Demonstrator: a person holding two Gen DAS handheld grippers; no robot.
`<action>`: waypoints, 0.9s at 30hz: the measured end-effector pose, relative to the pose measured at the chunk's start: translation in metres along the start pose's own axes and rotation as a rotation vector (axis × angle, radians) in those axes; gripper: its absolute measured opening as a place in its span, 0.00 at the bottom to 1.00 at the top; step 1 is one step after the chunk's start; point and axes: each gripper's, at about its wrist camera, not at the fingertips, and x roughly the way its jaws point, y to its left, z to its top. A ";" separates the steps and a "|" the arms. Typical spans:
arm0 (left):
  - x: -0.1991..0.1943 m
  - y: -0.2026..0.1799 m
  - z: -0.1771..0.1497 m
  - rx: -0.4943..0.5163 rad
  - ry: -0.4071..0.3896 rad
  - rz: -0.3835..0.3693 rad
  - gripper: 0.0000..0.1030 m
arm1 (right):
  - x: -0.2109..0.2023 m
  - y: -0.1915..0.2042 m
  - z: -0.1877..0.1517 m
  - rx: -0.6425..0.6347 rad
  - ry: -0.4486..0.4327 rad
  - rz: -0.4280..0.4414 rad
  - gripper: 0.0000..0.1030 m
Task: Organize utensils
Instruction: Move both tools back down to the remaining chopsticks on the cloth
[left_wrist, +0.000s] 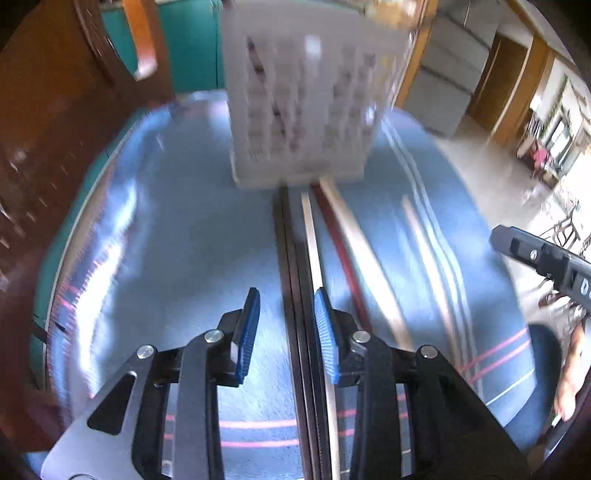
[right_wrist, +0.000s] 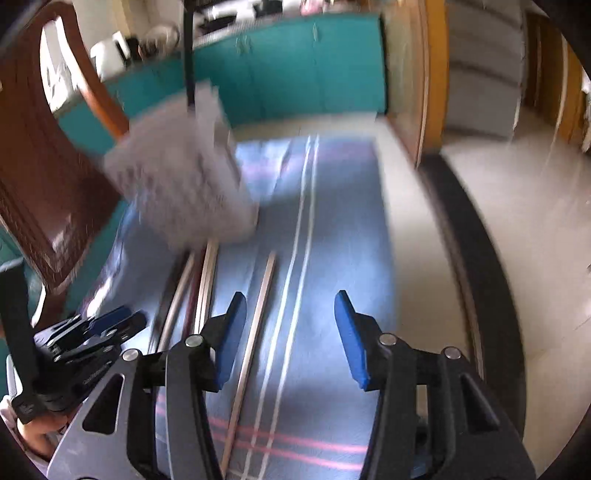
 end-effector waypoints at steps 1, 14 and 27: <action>0.003 -0.002 -0.001 0.004 0.013 -0.001 0.31 | 0.005 0.003 -0.003 -0.008 0.014 -0.001 0.48; -0.008 0.017 -0.016 -0.053 -0.009 -0.016 0.01 | 0.022 0.012 -0.011 -0.014 0.064 -0.016 0.50; -0.014 0.038 -0.029 -0.093 0.006 -0.020 0.03 | 0.026 0.019 -0.015 -0.022 0.086 -0.014 0.56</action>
